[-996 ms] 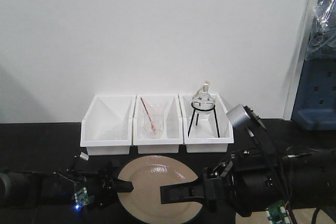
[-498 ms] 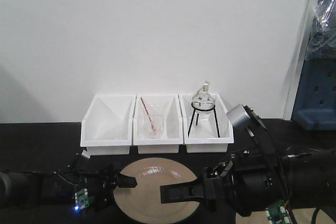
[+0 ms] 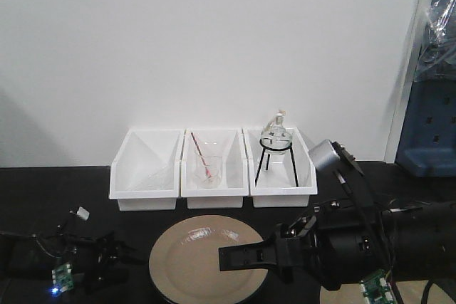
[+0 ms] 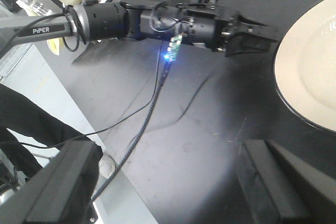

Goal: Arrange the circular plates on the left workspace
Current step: 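Open the left gripper and withdraw the left arm from the plate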

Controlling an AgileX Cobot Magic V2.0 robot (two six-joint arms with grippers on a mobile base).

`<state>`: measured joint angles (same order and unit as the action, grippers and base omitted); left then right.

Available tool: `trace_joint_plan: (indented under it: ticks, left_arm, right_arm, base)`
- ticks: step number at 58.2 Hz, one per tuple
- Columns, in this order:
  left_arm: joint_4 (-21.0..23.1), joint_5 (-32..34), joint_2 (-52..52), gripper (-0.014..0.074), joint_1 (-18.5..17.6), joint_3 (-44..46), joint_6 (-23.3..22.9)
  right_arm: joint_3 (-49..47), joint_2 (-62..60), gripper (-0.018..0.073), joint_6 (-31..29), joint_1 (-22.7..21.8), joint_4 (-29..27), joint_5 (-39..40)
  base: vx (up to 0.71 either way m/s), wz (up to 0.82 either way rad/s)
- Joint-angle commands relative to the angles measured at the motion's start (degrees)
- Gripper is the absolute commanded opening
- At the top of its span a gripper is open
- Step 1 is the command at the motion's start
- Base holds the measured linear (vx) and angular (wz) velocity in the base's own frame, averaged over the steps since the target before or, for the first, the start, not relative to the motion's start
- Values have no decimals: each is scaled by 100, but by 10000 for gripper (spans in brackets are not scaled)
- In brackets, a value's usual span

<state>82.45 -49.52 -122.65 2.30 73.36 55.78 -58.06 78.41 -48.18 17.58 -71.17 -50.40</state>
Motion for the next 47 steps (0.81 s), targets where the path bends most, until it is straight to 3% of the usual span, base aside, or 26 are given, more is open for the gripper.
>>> trace_joint_plan:
  ticks: [1, 16, 19, 22, 25, 38, 47]
  left_arm:
    - [175, -693, 404, 436, 203, 165, -180]
    - [-697, -1772, 785, 5, 794, 134, -459]
    - [-804, -1919, 926, -9, 828, 134, -447]
    - [-882, -1953, 1074, -8, 840, 134, -447]
    - [-1000, -1948, 1267, -6, 840, 134, -447]
    - [-1014, -2090, 2000, -3, 635, 134, -457]
    - [-1082, -2017, 2408, -3, 314, 134, -457]
  right_arm:
    - [-203, -163, 585, 13, -20, -369, 51]
    - [-203, -163, 585, 1188, -162, -71, 756]
    - [-203, -149, 585, 1551, -414, 27, 715]
    - [-203, -149, 585, 1796, -776, 164, 590]
    - [-203, -149, 585, 1945, -1422, 328, 277]
    - [-203, -149, 585, 1952, -3911, 907, -874]
    - [-203, -149, 585, 1955, -5199, 1730, -1040]
  base:
    - [0, 0]
    - [0, 0]
    - [0, 0]
    - [0, 1]
    - [0, 1]
    - [0, 0]
    - [0, 0]
